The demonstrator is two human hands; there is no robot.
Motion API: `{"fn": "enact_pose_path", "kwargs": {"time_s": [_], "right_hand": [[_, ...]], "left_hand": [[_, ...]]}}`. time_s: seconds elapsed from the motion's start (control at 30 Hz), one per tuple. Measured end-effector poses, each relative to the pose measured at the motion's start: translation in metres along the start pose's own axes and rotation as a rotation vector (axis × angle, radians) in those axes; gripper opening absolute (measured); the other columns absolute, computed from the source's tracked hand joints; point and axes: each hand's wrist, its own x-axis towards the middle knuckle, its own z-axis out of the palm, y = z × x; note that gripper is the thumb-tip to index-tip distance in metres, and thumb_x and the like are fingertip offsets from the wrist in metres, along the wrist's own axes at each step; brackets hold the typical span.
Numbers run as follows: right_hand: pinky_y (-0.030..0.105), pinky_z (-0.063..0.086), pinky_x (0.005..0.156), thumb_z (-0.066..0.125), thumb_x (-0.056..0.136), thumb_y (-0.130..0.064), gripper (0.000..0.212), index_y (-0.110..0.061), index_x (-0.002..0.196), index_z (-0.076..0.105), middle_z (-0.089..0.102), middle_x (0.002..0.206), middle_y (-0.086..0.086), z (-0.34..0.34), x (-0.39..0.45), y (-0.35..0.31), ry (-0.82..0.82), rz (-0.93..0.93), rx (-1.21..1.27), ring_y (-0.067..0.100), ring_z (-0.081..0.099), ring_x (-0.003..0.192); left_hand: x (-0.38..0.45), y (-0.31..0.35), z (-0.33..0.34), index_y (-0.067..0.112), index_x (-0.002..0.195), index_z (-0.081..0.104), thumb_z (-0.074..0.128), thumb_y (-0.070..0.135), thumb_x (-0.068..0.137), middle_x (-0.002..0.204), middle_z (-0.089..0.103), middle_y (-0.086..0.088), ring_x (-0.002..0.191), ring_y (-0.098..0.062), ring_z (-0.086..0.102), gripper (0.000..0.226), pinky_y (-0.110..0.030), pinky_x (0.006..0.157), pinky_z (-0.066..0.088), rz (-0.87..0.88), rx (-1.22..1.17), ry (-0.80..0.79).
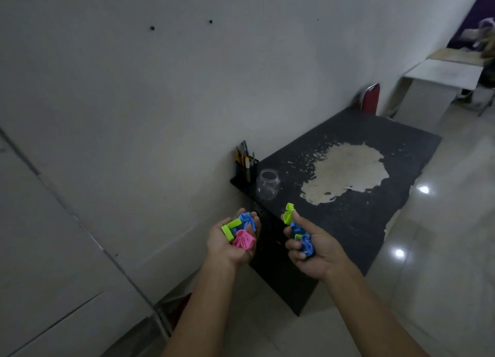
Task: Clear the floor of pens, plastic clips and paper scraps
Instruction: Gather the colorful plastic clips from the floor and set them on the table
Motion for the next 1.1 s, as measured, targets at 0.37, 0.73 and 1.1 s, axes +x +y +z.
{"fn": "enact_pose_path", "kwargs": {"time_s": [0.37, 0.73, 1.1], "right_hand": [[0.019, 0.031, 0.037, 0.074, 0.083, -0.022, 0.02, -0.016, 0.101, 0.068, 0.06, 0.07, 0.008, 0.005, 0.156, -0.082, 0.319, -0.249, -0.714, 0.013, 0.045, 0.042], [0.038, 0.054, 0.084, 0.065, 0.084, -0.033, 0.046, -0.021, 0.127, 0.059, 0.066, 0.115, 0.009, -0.004, 0.347, -0.147, 0.278, -0.417, -1.622, 0.027, 0.064, 0.099], [0.017, 0.045, 0.059, 0.073, 0.083, -0.029, 0.019, -0.015, 0.097, 0.073, 0.071, 0.089, 0.001, 0.004, 0.392, -0.158, 0.189, -0.573, -1.508, 0.013, 0.065, 0.076]], "left_hand": [[0.108, 0.043, 0.069, 0.01, 0.122, 0.062, 0.041, 0.022, 0.094, 0.105, 0.065, -0.018, 0.084, -0.027, 0.064, 0.037, -0.021, 0.057, 0.055, 0.011, -0.031, 0.03], [0.223, 0.093, 0.109, -0.001, 0.104, 0.063, 0.044, 0.011, 0.09, 0.092, 0.067, -0.024, 0.076, -0.03, 0.062, 0.026, -0.034, 0.059, 0.06, 0.095, 0.031, 0.064], [0.268, 0.114, 0.117, 0.002, 0.103, 0.064, 0.046, 0.015, 0.083, 0.102, 0.064, -0.021, 0.061, -0.031, 0.066, 0.03, -0.02, 0.035, 0.047, 0.083, 0.021, 0.092]]}}
